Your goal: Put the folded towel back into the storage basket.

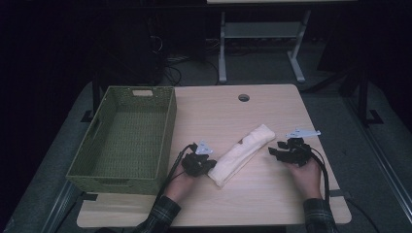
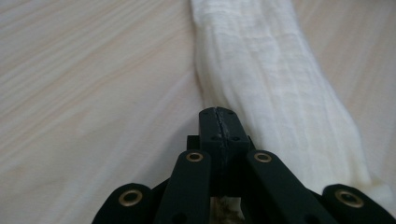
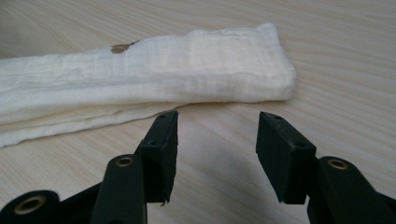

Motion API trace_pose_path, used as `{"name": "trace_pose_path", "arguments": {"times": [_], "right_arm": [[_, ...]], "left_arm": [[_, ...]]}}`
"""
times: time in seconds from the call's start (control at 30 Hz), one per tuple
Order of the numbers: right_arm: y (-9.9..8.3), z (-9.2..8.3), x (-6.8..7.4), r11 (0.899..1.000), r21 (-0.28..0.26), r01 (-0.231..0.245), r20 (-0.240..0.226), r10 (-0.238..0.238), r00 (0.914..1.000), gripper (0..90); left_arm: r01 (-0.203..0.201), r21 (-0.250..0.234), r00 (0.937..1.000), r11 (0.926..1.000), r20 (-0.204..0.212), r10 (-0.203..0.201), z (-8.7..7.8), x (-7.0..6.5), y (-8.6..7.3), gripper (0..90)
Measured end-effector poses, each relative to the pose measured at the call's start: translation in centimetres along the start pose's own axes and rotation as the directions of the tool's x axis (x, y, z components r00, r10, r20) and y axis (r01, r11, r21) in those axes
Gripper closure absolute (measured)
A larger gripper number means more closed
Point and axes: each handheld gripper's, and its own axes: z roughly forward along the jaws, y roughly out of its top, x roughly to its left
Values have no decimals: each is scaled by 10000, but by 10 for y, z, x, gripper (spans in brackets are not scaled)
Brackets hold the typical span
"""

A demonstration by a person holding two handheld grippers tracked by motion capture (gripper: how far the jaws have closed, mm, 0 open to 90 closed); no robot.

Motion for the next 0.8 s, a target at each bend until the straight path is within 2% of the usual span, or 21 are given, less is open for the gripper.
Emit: {"name": "trace_pose_path", "arguments": {"times": [0.23, 0.37, 0.47, 0.63, 0.8], "right_arm": [[0, 3, 1, 9999, -9, 113, 66, -112, 9999, 457], [1, 2, 1, 9998, -27, 181, 32, -181, 9998, 450], [1, 3, 1, 9998, -44, 177, 36, -177, 9998, 446], [1, 3, 0, 9998, -32, 183, 23, -183, 9998, 439], [1, 4, 1, 9995, 18, 313, 18, -313, 9995, 436]], "left_arm": [[-186, -126, 9975, 9997, 686, 194, -2, -15, -3, 897], [-420, -227, 9928, 9989, 1117, 443, -1, -24, -2, 897], [-710, -229, 9864, 9972, 1470, 736, 1, -31, -1, 897], [-869, -324, 9776, 9957, 1894, 915, 5, -44, 1, 897], [-1202, -374, 9638, 9921, 2352, 1256, 11, -55, 3, 896]]}}
